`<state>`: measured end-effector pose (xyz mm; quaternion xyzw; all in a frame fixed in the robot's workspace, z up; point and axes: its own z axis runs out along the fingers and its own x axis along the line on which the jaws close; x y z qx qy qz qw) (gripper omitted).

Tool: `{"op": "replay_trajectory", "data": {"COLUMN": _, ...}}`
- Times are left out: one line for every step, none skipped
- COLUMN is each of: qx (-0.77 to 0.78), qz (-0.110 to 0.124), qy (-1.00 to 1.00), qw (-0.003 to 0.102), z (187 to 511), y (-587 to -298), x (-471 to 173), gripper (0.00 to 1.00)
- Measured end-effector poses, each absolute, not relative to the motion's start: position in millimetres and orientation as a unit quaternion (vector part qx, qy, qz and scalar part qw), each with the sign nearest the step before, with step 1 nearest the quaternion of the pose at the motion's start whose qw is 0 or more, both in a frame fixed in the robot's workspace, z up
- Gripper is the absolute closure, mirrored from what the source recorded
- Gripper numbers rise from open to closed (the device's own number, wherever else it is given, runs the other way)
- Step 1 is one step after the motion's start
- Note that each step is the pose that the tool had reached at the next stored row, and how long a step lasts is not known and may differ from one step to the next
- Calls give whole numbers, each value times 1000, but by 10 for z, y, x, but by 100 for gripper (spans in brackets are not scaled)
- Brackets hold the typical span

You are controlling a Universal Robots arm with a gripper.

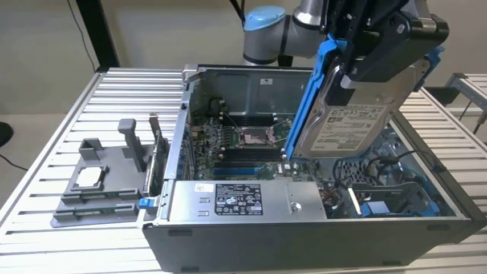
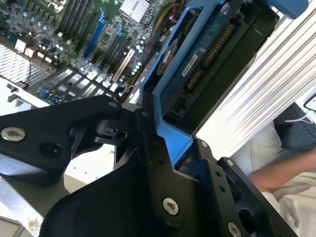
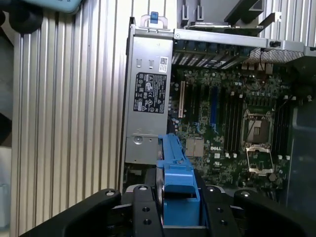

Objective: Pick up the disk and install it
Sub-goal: 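Pick up the disk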

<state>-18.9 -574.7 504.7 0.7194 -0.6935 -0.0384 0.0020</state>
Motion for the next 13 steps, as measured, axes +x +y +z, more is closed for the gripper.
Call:
{"op": "replay_trajectory", "data": {"qx": 719, "qz": -38, "qy": -694, "qw": 2, "z": 5047, "y": -5755, "x": -175, "gripper": 100}}
{"op": "replay_trajectory", "data": {"qx": 719, "qz": -38, "qy": -694, "qw": 2, "z": 5047, "y": -5764, "x": -162, "gripper": 100}}
{"op": "replay_trajectory", "data": {"qx": 719, "qz": -38, "qy": -694, "qw": 2, "z": 5047, "y": -5773, "x": -151, "gripper": 100}}
{"op": "replay_trajectory", "data": {"qx": 719, "qz": -38, "qy": -694, "qw": 2, "z": 5046, "y": -5781, "x": -142, "gripper": 100}}
{"op": "replay_trajectory", "data": {"qx": 718, "qz": -38, "qy": -695, "qw": 2, "z": 5046, "y": -5787, "x": -131, "gripper": 100}}
{"op": "replay_trajectory", "data": {"qx": 718, "qz": -38, "qy": -695, "qw": 2, "z": 5044, "y": -5793, "x": -117, "gripper": 100}}
{"op": "replay_trajectory", "data": {"qx": 718, "qz": -38, "qy": -695, "qw": 2, "z": 5043, "y": -5798, "x": -101, "gripper": 100}}
{"op": "replay_trajectory", "data": {"qx": 718, "qz": -38, "qy": -695, "qw": 1, "z": 5041, "y": -5801, "x": -89, "gripper": 100}}
{"op": "replay_trajectory", "data": {"qx": 718, "qz": -36, "qy": -695, "qw": 0, "z": 5038, "y": -5804, "x": -84, "gripper": 100}}
{"op": "replay_trajectory", "data": {"qx": 718, "qz": -34, "qy": -696, "qw": -3, "z": 5035, "y": -5805, "x": -82, "gripper": 100}}
{"op": "replay_trajectory", "data": {"qx": 717, "qz": -31, "qy": -696, "qw": -5, "z": 5032, "y": -5807, "x": -80, "gripper": 100}}
{"op": "replay_trajectory", "data": {"qx": 716, "qz": -29, "qy": -697, "qw": -7, "z": 5029, "y": -5807, "x": -79, "gripper": 100}}
{"op": "replay_trajectory", "data": {"qx": 715, "qz": -27, "qy": -699, "qw": -9, "z": 5025, "y": -5808, "x": -79, "gripper": 100}}
